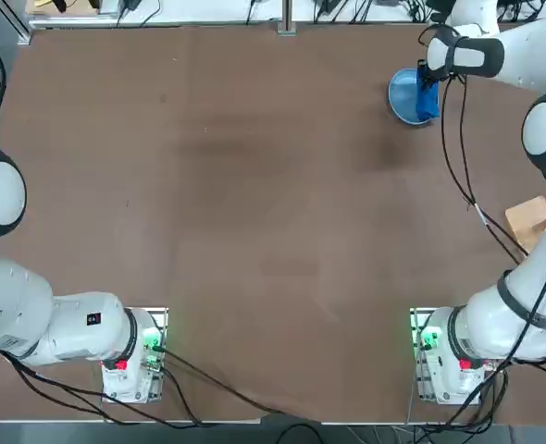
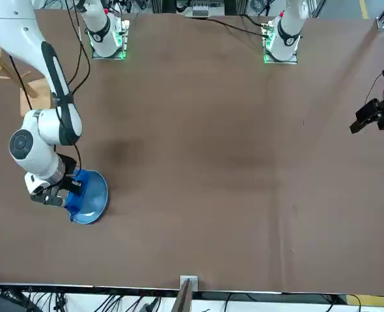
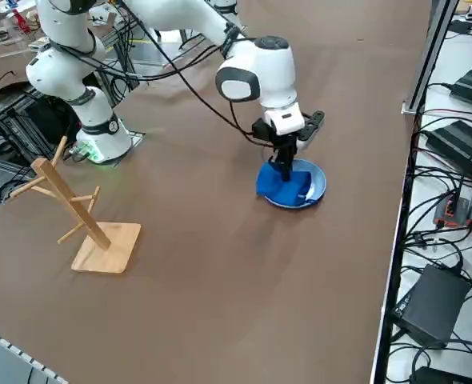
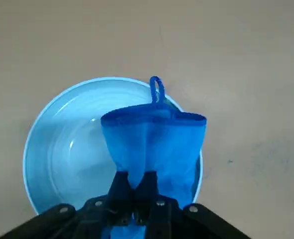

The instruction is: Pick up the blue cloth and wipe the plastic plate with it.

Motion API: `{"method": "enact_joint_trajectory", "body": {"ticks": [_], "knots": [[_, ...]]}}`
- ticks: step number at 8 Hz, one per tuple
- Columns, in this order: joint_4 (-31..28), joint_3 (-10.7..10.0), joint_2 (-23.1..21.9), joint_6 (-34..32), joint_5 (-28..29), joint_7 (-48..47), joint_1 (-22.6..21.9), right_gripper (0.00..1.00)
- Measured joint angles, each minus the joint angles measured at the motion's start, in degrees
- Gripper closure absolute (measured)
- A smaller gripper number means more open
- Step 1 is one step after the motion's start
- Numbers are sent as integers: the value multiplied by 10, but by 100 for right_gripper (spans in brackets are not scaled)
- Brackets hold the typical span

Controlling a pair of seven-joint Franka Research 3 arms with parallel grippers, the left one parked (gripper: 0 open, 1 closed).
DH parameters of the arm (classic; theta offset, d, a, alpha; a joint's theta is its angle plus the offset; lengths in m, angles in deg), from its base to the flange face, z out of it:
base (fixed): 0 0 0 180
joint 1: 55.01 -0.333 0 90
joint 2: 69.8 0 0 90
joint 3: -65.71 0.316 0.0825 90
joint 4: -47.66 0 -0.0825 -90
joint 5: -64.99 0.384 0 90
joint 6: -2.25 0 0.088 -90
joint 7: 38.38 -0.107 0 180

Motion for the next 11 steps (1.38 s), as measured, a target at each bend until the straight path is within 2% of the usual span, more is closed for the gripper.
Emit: {"method": "enact_joint_trajectory", "body": {"ticks": [7,11], "knots": [[0,0,9,4,0,14,9,96],[-13,1,37,55,0,19,8,96]]}}
